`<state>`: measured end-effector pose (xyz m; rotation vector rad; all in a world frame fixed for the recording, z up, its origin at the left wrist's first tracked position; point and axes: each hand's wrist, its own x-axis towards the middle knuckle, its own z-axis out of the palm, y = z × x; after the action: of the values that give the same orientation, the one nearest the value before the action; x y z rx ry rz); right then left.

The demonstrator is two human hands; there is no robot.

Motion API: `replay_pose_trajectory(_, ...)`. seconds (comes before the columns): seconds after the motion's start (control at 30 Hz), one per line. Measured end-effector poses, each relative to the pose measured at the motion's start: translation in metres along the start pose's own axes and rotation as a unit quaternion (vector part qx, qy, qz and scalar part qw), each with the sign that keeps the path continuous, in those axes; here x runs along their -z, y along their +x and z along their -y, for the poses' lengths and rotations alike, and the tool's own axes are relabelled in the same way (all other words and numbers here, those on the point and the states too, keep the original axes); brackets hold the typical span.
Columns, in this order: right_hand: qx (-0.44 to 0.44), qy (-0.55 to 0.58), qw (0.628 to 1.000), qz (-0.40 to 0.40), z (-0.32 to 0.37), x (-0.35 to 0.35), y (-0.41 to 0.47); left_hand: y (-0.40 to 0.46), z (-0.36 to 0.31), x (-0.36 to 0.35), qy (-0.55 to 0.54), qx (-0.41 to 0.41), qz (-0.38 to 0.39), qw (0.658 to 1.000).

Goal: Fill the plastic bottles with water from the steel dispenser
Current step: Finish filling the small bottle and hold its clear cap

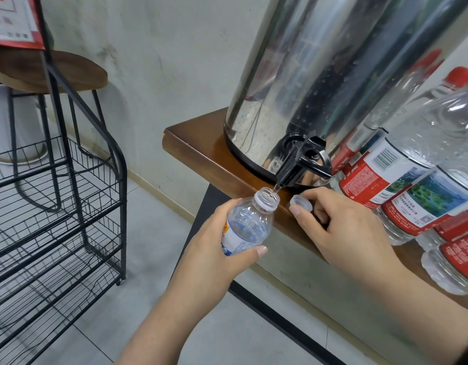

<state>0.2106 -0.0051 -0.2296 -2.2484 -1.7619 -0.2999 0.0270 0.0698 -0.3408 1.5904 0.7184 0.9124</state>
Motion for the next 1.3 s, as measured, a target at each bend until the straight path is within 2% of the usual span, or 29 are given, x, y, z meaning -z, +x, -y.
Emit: replay_pose_trajectory(1.3, 0.005, -0.006, 1.000, 0.000, 0.0007, 0.0002, -0.0011, -0.0001, 0.0057, -0.0025, 0.011, 0.014, 0.000, 1.000)
